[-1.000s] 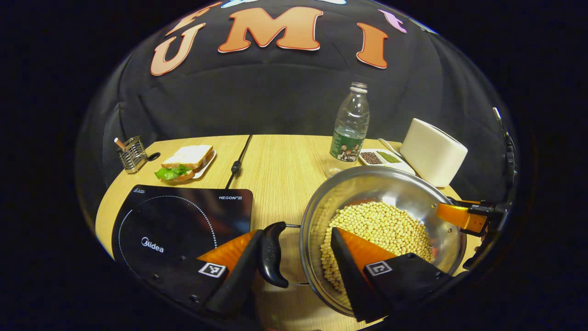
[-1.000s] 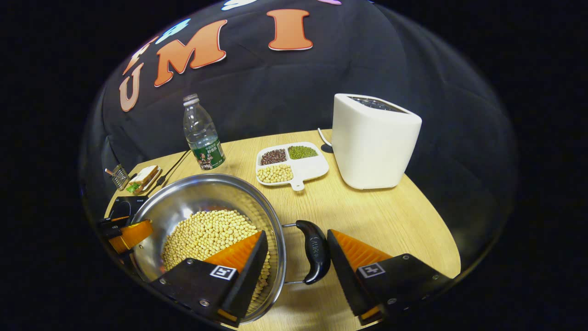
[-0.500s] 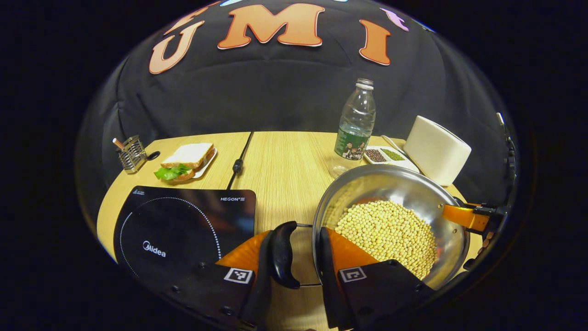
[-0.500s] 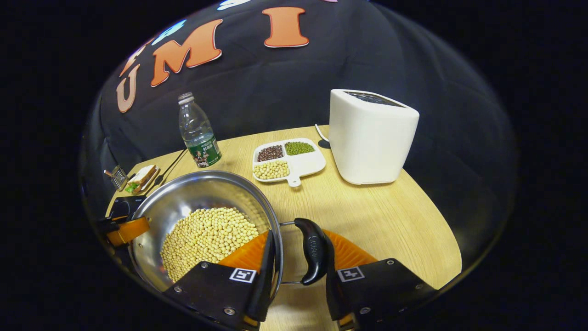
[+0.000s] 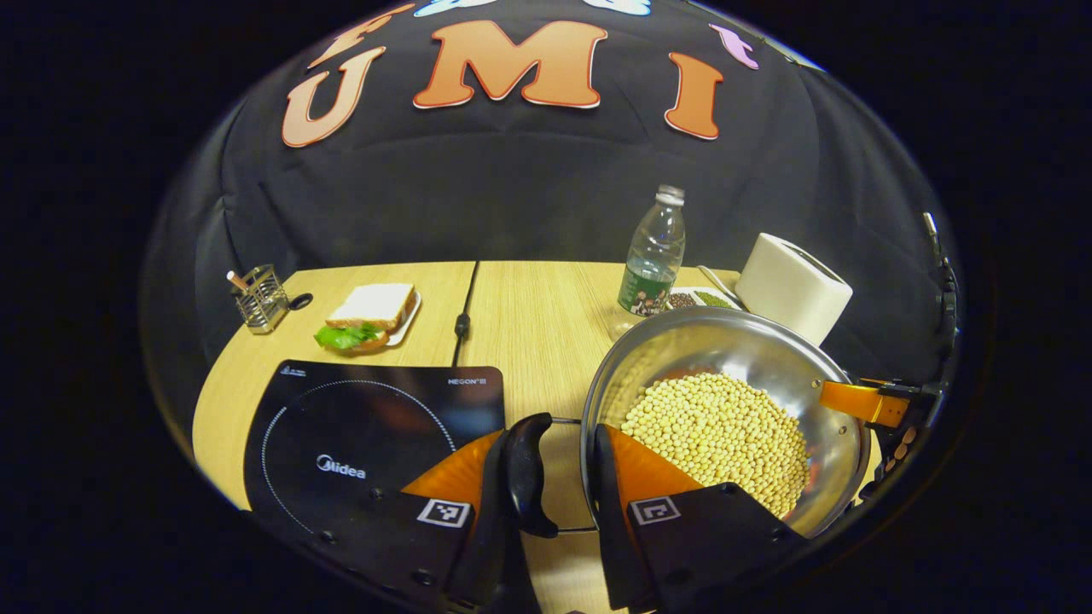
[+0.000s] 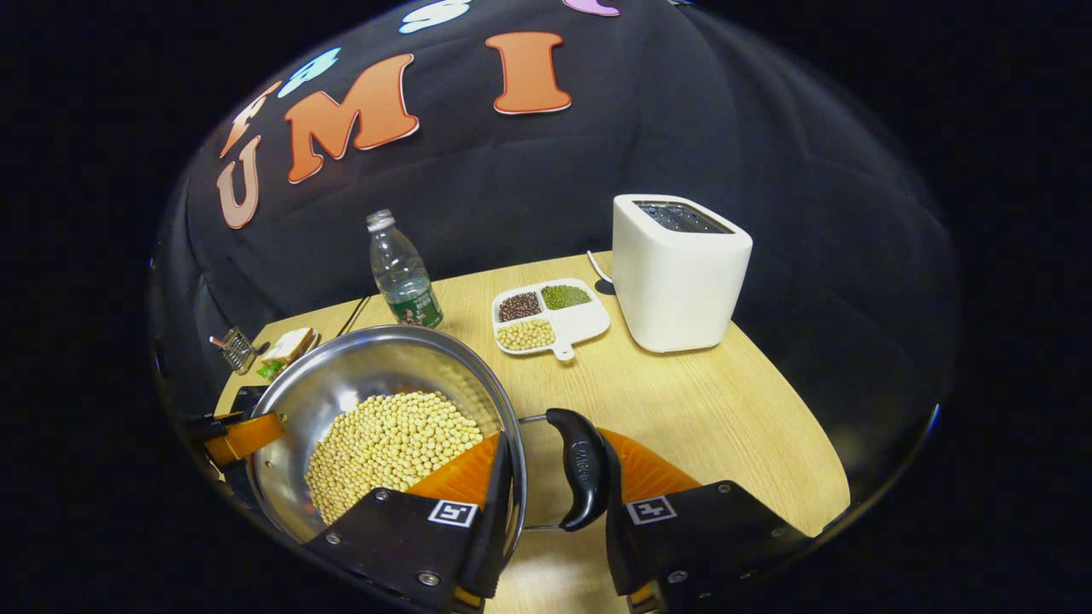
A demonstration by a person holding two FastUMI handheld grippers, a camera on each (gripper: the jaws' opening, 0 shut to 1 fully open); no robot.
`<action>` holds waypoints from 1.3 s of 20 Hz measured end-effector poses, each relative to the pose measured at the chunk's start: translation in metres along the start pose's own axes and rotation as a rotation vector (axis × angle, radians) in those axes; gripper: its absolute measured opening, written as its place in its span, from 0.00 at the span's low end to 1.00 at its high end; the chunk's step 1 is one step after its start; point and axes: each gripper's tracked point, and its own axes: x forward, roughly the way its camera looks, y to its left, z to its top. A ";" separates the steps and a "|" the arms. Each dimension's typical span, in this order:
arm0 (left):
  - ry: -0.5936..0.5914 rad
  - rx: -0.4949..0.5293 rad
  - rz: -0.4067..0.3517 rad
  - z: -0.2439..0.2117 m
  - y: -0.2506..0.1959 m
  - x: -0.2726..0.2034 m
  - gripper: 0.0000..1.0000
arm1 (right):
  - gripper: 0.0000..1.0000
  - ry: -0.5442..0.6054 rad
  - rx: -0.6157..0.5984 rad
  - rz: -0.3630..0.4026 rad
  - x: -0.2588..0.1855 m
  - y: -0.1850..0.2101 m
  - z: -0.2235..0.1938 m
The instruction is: First push the handle of the pot to place it horizontally, then grasp the pot with both hands and set it on the induction cooktop.
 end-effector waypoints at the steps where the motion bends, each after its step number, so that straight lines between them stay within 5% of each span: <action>1: -0.005 -0.004 0.001 0.004 0.006 -0.007 0.54 | 0.49 -0.006 -0.004 0.004 -0.005 0.008 0.004; 10: -0.042 -0.013 0.068 0.031 0.090 -0.063 0.54 | 0.49 -0.014 -0.018 0.084 -0.038 0.097 0.017; 26: -0.004 -0.106 0.164 0.000 0.264 -0.093 0.54 | 0.49 0.050 -0.093 0.179 -0.028 0.269 -0.023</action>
